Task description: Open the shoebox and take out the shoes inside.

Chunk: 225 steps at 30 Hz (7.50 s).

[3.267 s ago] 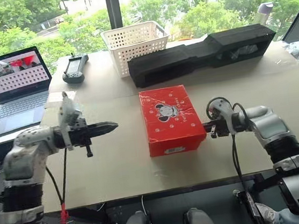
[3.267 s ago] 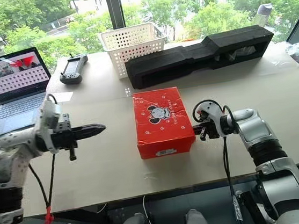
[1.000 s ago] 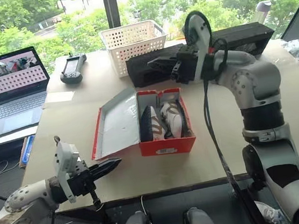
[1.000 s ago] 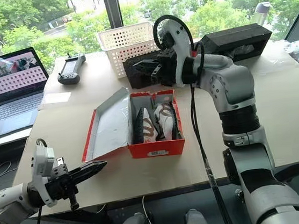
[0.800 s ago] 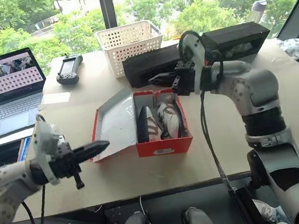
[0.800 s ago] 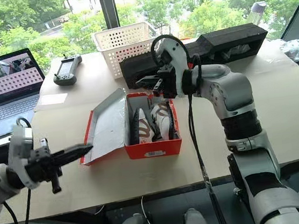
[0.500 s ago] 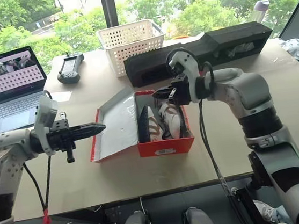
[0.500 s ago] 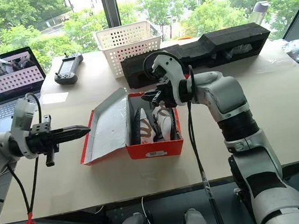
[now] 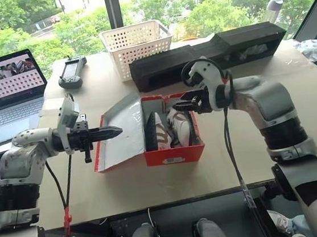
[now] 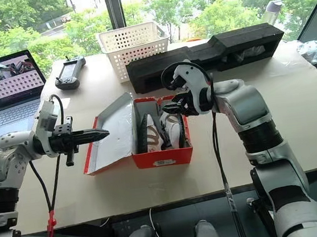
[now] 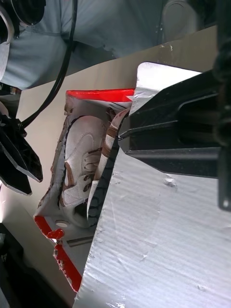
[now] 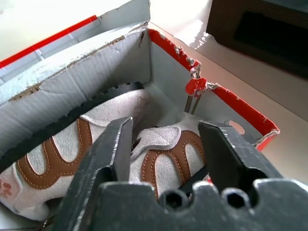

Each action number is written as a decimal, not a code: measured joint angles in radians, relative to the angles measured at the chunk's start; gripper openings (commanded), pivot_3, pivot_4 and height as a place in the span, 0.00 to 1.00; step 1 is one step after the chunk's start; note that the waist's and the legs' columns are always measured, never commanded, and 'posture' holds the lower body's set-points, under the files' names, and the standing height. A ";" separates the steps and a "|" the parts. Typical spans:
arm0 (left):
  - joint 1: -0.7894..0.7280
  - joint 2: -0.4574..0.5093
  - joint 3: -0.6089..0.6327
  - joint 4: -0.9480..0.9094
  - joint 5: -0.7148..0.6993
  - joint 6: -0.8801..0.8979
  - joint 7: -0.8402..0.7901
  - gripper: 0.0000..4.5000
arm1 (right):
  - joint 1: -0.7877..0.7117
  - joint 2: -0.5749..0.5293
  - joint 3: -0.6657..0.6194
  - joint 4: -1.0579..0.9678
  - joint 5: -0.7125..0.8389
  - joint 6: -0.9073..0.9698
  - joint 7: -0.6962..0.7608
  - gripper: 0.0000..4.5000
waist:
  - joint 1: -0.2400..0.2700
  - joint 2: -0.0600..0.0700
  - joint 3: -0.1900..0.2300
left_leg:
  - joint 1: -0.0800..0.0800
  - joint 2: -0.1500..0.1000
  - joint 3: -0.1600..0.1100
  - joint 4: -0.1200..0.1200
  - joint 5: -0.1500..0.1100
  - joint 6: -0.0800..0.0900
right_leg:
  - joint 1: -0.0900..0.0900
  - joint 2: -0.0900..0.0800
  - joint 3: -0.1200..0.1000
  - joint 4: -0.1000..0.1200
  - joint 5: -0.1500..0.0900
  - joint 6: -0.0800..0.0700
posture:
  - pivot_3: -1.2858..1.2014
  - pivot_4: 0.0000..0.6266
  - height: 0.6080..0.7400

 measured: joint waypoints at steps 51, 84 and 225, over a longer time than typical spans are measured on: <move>0.157 -0.235 0.051 -0.034 0.059 -0.197 0.118 0.00 | -0.096 0.163 0.168 0.509 -0.350 -0.350 0.076 0.48 | -0.002 -0.004 -0.007 | 0.022 0.001 -0.001 0.004 -0.006 -0.010 | 0.013 -0.003 0.000 0.008 -0.005 -0.009 | 0.52 0.24 0.93; 0.130 -0.236 0.047 -0.015 0.097 -0.211 0.128 0.00 | -0.051 0.208 -0.200 0.189 -0.070 0.063 0.010 0.05 | 0.000 -0.004 -0.006 | 0.006 0.001 0.002 -0.002 -0.003 -0.003 | 0.000 -0.009 -0.007 0.009 -0.002 -0.003 | 0.52 0.24 0.93; 0.150 -0.219 0.015 -0.018 0.110 -0.229 0.172 0.00 | -0.207 0.303 -0.126 0.519 0.082 0.302 -0.171 0.89 | -0.010 -0.002 -0.003 | 0.008 0.002 0.013 0.005 -0.007 0.003 | 0.000 -0.009 0.000 0.009 0.001 0.001 | 0.52 0.24 0.93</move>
